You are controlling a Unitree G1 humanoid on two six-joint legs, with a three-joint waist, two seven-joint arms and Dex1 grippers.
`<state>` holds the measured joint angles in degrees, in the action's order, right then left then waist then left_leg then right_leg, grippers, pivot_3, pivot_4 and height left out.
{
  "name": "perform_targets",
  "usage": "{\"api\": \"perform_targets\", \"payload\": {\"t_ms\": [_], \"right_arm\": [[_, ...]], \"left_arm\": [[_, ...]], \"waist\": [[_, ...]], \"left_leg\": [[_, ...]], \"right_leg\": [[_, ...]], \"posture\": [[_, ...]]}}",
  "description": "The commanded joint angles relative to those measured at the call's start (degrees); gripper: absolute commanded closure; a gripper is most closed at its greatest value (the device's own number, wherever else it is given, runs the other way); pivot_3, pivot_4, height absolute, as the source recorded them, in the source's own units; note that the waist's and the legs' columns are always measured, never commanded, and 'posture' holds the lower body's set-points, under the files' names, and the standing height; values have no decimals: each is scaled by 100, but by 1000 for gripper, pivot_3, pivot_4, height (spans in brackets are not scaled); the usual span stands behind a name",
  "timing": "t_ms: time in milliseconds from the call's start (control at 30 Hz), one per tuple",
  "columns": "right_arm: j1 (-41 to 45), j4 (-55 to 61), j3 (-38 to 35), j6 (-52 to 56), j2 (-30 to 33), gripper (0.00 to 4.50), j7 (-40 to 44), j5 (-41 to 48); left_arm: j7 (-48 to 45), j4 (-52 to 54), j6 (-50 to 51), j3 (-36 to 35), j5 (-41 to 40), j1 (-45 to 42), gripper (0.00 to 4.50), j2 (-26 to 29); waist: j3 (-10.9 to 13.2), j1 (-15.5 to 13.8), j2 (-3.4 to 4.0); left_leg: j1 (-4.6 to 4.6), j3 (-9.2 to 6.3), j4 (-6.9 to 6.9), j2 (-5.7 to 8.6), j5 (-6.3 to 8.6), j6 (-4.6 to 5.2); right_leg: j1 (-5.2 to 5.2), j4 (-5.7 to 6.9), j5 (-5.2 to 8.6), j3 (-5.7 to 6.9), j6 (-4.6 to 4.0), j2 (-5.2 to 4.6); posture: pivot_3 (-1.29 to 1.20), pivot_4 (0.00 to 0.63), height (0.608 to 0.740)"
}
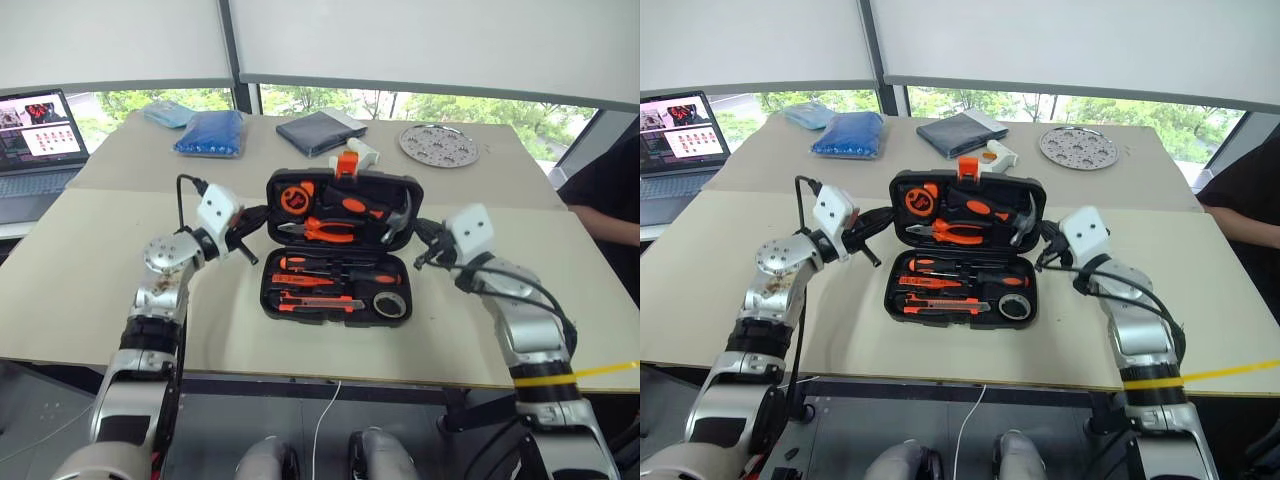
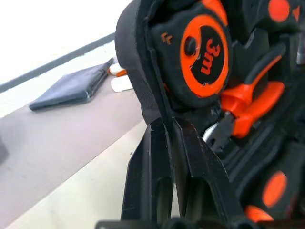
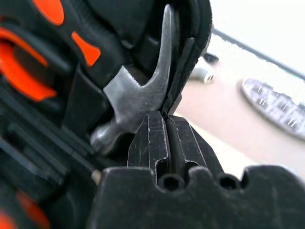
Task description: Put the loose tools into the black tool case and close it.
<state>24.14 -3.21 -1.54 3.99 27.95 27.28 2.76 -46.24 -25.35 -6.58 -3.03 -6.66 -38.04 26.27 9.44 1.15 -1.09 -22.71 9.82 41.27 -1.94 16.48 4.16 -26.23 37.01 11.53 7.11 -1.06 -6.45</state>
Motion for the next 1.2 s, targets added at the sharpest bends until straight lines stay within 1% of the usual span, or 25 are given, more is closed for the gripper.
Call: {"api": "perform_targets", "payload": {"t_ms": [33, 67, 100, 133, 200, 233, 267, 300, 367, 400, 467, 500, 533, 567, 600, 700, 733, 767, 800, 833, 933, 1033, 1100, 1167, 1200], "right_arm": [[-473, 453, -197, -270, 115, 4499, -3, 9], [-587, 626, -251, -210, 129, 4500, 29, 91], [-725, 859, -333, -81, 178, 4149, 99, 215], [-856, 1075, -429, 71, 233, 3745, 180, 370], [-1105, 1599, -676, 633, 426, 3231, 423, 829], [-1162, 1737, -735, 802, 479, 3019, 477, 951], [-1353, 2066, -884, 1187, 751, 2586, 797, 1319], [-1627, 2377, -1020, 1620, 1120, 2267, 1242, 1704], [-2145, 2858, -1226, 2224, 1731, 2267, 2015, 2351], [-2350, 3000, -1293, 2295, 1920, 2267, 2287, 2546], [-2735, 3220, -1335, 2462, 2246, 2267, 2714, 2847], [-2847, 3268, -1288, 2495, 2339, 2536, 2822, 2876], [-2883, 3280, -1233, 2496, 2374, 2793, 2852, 2864], [-2880, 3292, -1131, 2515, 2384, 2962, 2873, 2844], [-2869, 3311, -1036, 2514, 2383, 3303, 2898, 2828], [-2664, 3315, -580, 2413, 2332, 4414, 2907, 2617], [-2576, 3301, -408, 2352, 2324, 4500, 2914, 2500], [-2496, 3276, -253, 2284, 2320, 4500, 2927, 2383], [-2417, 3241, -108, 2221, 2313, 4500, 2939, 2268], [-2335, 3202, 41, 2154, 2299, 4500, 2940, 2147], [-2102, 3069, 416, 2028, 2227, 4500, 2942, 1874], [-1877, 2826, 684, 1896, 2116, 4500, 2869, 1573], [-1621, 2438, 876, 1780, 1925, 4500, 2627, 1227], [-1371, 2016, 970, 1649, 1776, 4500, 2399, 887], [-1231, 1779, 952, 1521, 1711, 4500, 2229, 691]], "left_arm": [[123, 807, 534, -221, -218, 476, 4148, 241], [126, 1047, 721, -294, -325, 602, 3779, 294], [103, 1363, 997, -389, -472, 742, 3561, 387], [73, 1666, 1316, -490, -650, 867, 3135, 487], [-42, 2290, 2234, -747, -1184, 1081, 2453, 771], [-51, 2461, 2500, -806, -1331, 1135, 2232, 846], [-321, 2695, 3094, -999, -1744, 1275, 1761, 1189], [-711, 2798, 3622, -1182, -2088, 1433, 1473, 1615], [-1323, 2795, 4291, -1364, -2490, 1635, 1473, 2290], [-1507, 2675, 4338, -1323, -2488, 1662, 1473, 2496], [-1740, 1901, 3783, -897, -2009, 1293, 1473, 2681], [-1734, 1415, 3448, -634, -1690, 948, 1457, 2639], [-1716, 1021, 3172, -435, -1454, 631, 1726, 2558], [-1718, 572, 2847, -199, -1201, 243, 1976, 2408], [-1731, 185, 2529, 6, -979, -80, 2062, 2258], [-1771, -1248, 1464, 613, -283, -1118, 3244, 1613], [-1720, -1717, 1176, 751, -100, -1427, 3593, 1377], [-1659, -2152, 915, 836, 51, -1691, 4073, 1172], [-1592, -2548, 668, 886, 174, -1922, 4390, 988], [-1513, -2930, 432, 931, 289, -2144, 4390, 795], [-1281, -3728, -54, 1003, 513, -2624, 4390, 293], [-1032, -4221, -370, 1093, 798, -2903, 4390, -2], [-1077, -4429, -572, 1206, 997, -3015, 4390, -203], [-1259, -4562, -752, 1295, 1159, -3053, 4390, -312], [-1564, -4598, -746, 1362, 1223, -3033, 4390, -328]], "waist": [[0, -8, 0], [0, -13, 0], [0, -15, 0], [0, -16, 0], [1, -20, 0], [1, -25, 0], [1, -27, 0], [2, -31, 1], [2, -31, 2], [1, -40, 1], [1, -62, 1], [1, -113, 2], [1, -160, 2], [1, -197, -1], [2, -227, -3], [-1, -281, -14], [-3, -284, -16], [-2, -283, -17], [-3, -273, -18], [-3, -264, -18], [3, -193, -30], [8, -167, -39], [10, -153, -43], [11, -151, -45], [13, -152, -47]], "left_leg": [[4, 0, -1, 0, 0, 0], [10, -1, -1, -2, 0, 0], [14, -1, -1, -4, 0, -1], [13, -1, -3, -5, 0, -1], [10, -6, -3, -9, 0, 0], [4, -10, -1, -12, -1, 0], [0, -14, 1, -13, -1, 0], [0, -14, 3, -13, -1, 0], [-3, -20, 0, -14, 1, 1], [3, -21, -5, -15, 1, 1], [17, -24, -26, -17, 2, 1], [27, -22, -32, -16, 2, 0], [32, -23, -35, -12, 4, -4], [32, -22, -33, -10, 22, -40], [29, -22, -32, -8, 22, -44], [14, -23, -21, 0, 15, -30], [5, -23, -13, 0, 15, -29], [-17, -24, 7, -1, 15, -15], [-31, -25, 17, -1, 8, 10], [-51, -25, 38, -2, -4, 55], [-64, -23, 48, 3, 6, 70], [-73, -18, 48, 13, 11, 79], [-73, -17, 48, 15, 12, 79], [-71, -18, 48, 14, 12, 78], [-70, -17, 48, 14, 12, 78]], "right_leg": [[2, 3, 0, -3, 0, -2], [4, 7, 0, -5, 0, -2], [5, 9, 0, -7, -1, -3], [4, 10, 0, -8, -1, -3], [2, 10, 0, -10, -2, -5], [-1, 11, 0, -15, -3, -7], [-1, 10, -1, -16, -3, -8], [-1, 10, -1, -14, -3, -8], [-2, 7, 3, -16, -7, -11], [-1, 6, 6, -15, -11, -11], [9, -3, 13, -8, -14, -7], [13, -6, 14, -5, -13, -6], [19, -7, 16, -1, -14, -7], [19, -7, 15, 3, -14, -5], [19, -7, 9, 5, -10, -3], [16, -11, -11, 0, -4, -6], [13, -14, -16, -2, -5, -8], [1, -13, -18, 1, -3, -5], [-5, -14, -21, 3, -1, -5], [-12, -15, -21, 4, -1, -2], [-18, -21, -25, -1, -9, 0], [-17, -31, -25, 4, -6, -4], [-16, -33, -21, 6, 0, -4], [-15, -31, -5, 8, 27, -5], [-16, -29, 1, 7, 36, -7]], "posture": [[0, 150, 718], [0, 150, 718], [0, 150, 718], [0, 150, 718], [0, 150, 718], [0, 150, 718], [0, 150, 718], [0, 150, 718], [0, 150, 718], [0, 150, 718], [0, 150, 718], [0, 150, 718], [0, 150, 718], [0, 150, 718], [0, 150, 718], [0, 150, 718], [0, 150, 718], [0, 150, 718], [0, 150, 718], [0, 150, 718], [0, 150, 718], [0, 150, 718], [0, 150, 718], [0, 150, 718], [0, 150, 718]]}}
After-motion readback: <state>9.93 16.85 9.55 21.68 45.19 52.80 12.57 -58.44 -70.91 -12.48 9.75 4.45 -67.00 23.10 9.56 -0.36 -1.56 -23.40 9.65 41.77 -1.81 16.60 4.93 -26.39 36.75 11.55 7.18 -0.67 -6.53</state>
